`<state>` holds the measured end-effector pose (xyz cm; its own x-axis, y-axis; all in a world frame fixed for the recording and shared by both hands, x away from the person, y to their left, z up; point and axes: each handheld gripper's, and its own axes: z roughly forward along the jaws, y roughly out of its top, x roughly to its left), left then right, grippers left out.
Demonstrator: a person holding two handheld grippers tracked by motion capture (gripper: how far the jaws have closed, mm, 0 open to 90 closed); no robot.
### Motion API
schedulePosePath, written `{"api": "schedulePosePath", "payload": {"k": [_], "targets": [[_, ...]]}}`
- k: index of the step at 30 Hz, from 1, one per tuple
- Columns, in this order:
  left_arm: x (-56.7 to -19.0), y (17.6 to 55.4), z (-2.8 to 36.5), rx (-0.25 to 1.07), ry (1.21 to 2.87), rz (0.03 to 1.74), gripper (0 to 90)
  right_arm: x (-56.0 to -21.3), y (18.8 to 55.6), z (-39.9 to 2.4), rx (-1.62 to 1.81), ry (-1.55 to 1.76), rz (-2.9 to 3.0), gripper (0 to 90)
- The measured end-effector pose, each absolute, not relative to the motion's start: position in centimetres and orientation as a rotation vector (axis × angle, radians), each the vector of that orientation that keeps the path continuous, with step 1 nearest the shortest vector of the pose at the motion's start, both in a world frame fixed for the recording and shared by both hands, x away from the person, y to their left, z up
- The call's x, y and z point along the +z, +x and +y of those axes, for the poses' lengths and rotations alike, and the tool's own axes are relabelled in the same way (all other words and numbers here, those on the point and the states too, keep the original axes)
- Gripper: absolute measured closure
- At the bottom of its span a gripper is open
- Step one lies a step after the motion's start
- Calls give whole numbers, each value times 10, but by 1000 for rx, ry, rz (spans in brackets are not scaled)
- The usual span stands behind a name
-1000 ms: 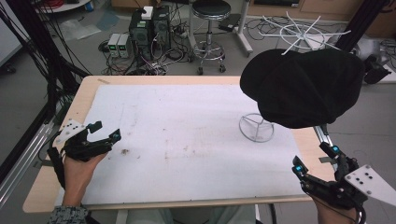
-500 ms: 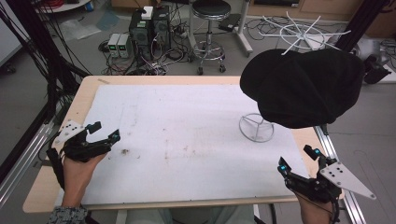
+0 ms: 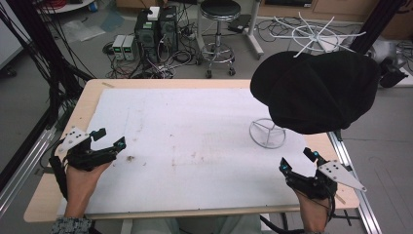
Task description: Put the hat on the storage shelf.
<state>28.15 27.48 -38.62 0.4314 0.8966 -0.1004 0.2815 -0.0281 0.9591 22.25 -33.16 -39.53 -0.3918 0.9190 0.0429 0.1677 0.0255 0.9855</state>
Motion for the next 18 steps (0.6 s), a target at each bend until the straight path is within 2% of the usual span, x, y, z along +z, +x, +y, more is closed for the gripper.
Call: {"api": "schedulePosePath", "payload": {"k": [18], "targets": [[-385, 279, 276, 691, 1563, 1066, 186, -401, 227, -333, 1417, 1139, 1639, 114]]}}
